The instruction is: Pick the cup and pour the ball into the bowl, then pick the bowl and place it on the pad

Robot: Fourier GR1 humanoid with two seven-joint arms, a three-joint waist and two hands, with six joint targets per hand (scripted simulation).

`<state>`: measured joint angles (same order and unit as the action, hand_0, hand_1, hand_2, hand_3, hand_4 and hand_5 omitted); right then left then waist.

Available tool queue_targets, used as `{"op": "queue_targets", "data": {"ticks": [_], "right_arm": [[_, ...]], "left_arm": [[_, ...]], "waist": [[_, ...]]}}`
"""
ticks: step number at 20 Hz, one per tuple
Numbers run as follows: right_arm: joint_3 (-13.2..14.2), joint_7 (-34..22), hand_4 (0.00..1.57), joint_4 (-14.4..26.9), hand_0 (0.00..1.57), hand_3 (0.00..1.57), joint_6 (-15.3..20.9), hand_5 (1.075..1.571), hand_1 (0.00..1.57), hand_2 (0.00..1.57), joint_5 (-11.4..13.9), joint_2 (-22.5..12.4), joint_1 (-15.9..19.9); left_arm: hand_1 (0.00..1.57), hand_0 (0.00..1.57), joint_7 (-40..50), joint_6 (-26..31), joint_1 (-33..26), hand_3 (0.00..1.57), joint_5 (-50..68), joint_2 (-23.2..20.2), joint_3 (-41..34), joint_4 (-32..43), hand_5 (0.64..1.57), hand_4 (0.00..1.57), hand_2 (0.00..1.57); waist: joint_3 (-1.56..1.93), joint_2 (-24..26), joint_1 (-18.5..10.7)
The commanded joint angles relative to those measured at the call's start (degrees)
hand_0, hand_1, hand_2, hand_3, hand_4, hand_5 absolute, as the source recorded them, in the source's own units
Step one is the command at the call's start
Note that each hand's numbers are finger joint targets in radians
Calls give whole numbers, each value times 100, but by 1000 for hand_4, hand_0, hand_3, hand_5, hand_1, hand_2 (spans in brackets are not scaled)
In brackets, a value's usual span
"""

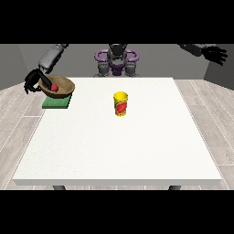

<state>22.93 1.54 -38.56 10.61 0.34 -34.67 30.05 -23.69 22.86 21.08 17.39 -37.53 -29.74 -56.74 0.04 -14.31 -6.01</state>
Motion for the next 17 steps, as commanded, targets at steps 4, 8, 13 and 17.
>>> {"op": "queue_targets", "data": {"ticks": [4,8,13,17], "right_arm": [[161,8,0,526,420,917,-354,1518,420,562,-150,-353,397],[74,104,0,648,0,118,-505,1392,0,184,-155,-198,300],[-211,-662,0,866,0,0,-446,1354,0,0,150,-363,610],[-357,-903,476,298,0,0,-1337,1434,0,0,-136,-177,840]], "left_arm": [[0,0,-364,1,20,0,-20,-16,-43,50,1549,1174,0],[0,0,249,98,17,0,121,-227,-28,40,1550,1178,0],[0,0,1252,-655,189,0,-149,1035,1040,-1153,1559,902,0],[0,0,1327,-777,-256,0,-383,1063,1044,-595,1559,902,0]], "waist": [[-2,-330,-24],[1,88,34],[10,1050,-83],[-10,2104,347]]}}
